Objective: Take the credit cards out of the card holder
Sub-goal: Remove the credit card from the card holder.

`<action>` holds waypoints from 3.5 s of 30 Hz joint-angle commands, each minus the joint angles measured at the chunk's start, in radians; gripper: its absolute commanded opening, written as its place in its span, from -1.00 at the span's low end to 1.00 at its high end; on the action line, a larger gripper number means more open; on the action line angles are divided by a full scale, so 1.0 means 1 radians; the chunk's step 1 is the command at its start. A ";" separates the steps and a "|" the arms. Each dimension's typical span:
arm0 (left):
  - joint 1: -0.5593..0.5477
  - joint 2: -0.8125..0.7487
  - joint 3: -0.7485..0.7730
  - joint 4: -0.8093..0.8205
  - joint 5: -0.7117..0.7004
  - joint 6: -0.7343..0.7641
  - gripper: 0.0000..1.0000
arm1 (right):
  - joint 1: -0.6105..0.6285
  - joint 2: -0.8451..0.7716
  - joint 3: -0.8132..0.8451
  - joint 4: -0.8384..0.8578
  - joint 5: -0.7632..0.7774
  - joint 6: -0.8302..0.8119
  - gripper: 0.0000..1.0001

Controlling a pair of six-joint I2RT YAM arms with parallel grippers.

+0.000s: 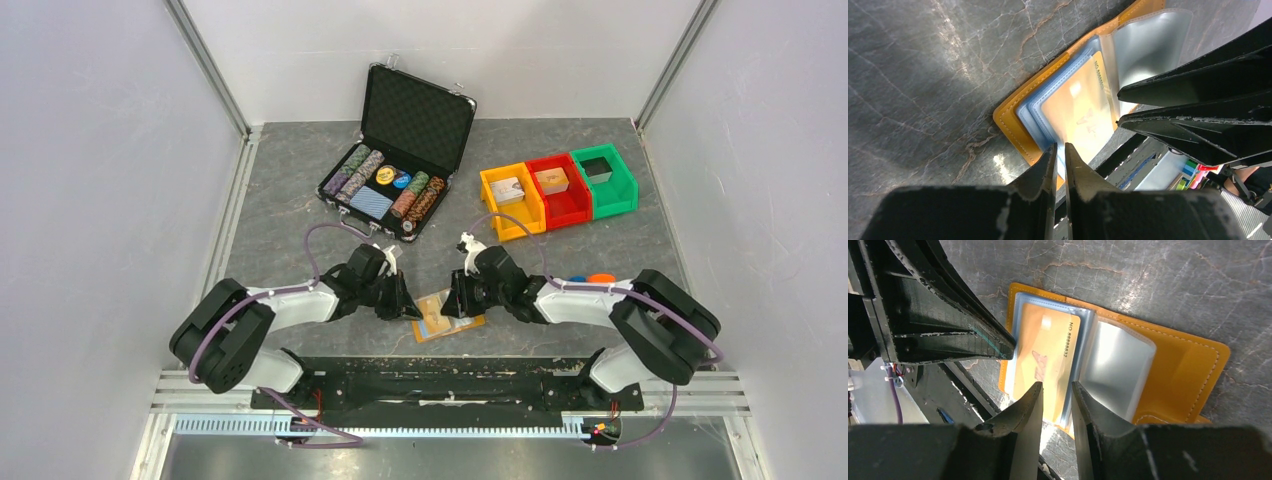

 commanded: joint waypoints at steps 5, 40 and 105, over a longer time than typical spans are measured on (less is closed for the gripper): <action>-0.006 0.022 -0.019 0.040 0.005 -0.006 -0.65 | -0.016 0.033 -0.011 0.069 -0.032 0.006 -0.39; -0.006 0.021 -0.051 0.026 -0.009 -0.010 -0.57 | -0.106 0.082 -0.210 0.497 -0.282 0.204 -1.00; -0.006 0.022 -0.062 0.019 0.016 -0.034 -0.60 | -0.080 0.181 -0.193 0.592 -0.249 0.255 -1.00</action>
